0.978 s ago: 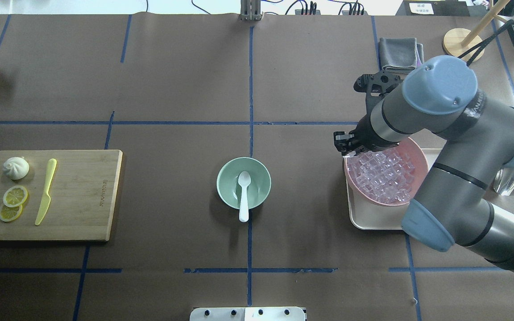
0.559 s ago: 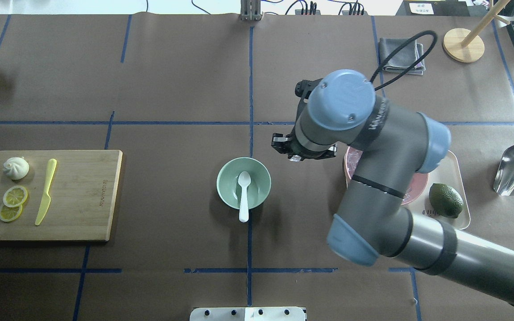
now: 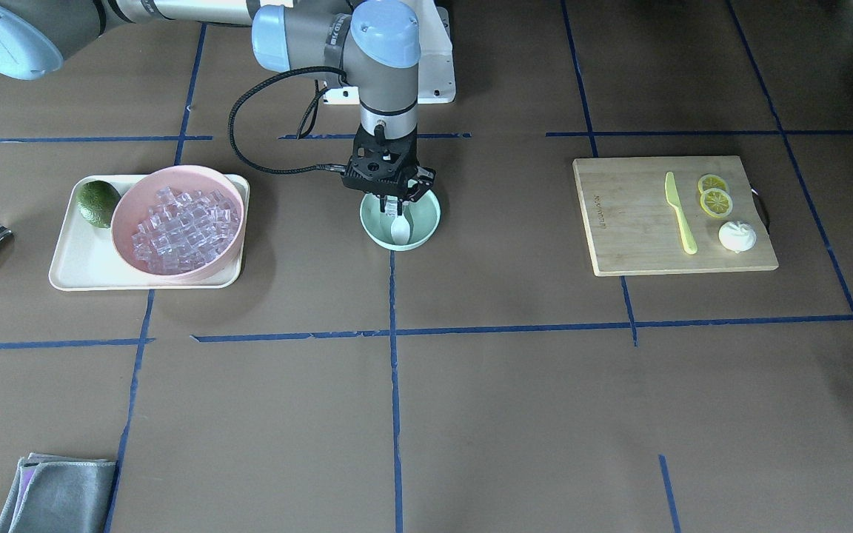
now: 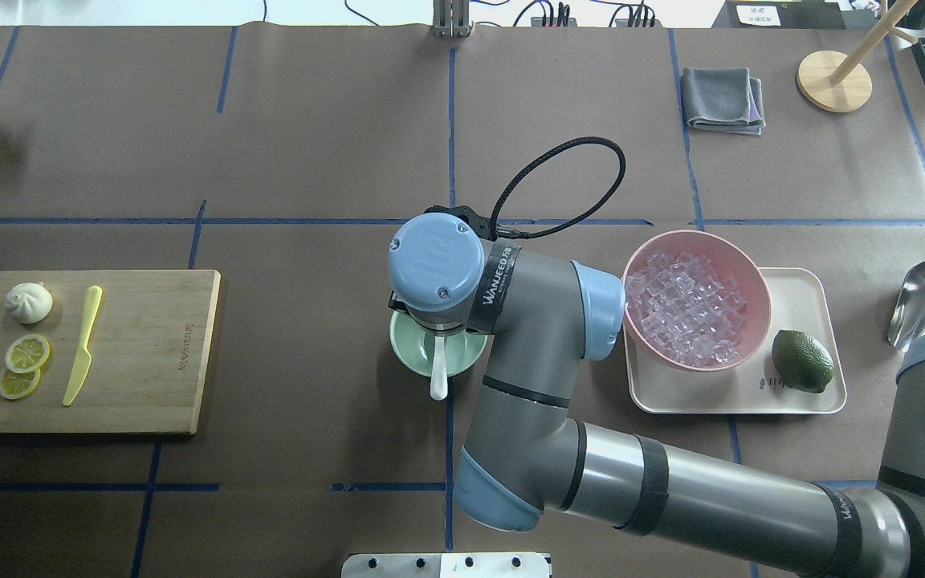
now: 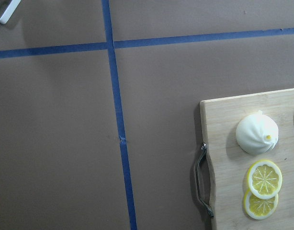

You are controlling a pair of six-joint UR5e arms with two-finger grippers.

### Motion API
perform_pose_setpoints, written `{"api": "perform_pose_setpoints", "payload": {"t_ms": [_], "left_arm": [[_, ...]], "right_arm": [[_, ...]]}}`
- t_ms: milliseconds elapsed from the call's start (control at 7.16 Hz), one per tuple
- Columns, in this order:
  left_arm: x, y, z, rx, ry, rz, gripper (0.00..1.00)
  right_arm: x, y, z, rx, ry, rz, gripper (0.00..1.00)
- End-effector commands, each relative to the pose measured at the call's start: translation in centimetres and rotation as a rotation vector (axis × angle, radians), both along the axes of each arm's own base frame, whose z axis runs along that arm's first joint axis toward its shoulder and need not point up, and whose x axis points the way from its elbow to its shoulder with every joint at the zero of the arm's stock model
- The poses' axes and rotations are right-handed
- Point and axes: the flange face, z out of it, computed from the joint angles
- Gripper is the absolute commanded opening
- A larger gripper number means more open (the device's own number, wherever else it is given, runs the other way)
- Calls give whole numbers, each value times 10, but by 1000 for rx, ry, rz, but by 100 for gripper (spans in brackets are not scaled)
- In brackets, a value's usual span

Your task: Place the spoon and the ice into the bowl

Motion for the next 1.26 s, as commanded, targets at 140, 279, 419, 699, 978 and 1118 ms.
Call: {"api": "perform_pose_setpoints", "payload": {"t_ms": [140, 279, 419, 699, 978, 1118], "left_arm": [[1, 5, 1, -7, 27, 0, 100], [1, 5, 2, -9, 27, 0, 100], [1, 5, 3, -12, 27, -1, 100], [1, 5, 2, -10, 27, -1, 100], [1, 5, 2, -9, 27, 0, 100], [1, 5, 2, -9, 27, 0, 100]], "right_arm": [[-11, 6, 8, 26, 28, 19, 13], [-11, 6, 7, 28, 23, 17, 30], [-11, 6, 4, 27, 19, 19, 36], [-10, 6, 2, 28, 14, 18, 47], [-10, 6, -1, 31, 10, 17, 77], [-7, 6, -5, 38, 4, 11, 98]]}}
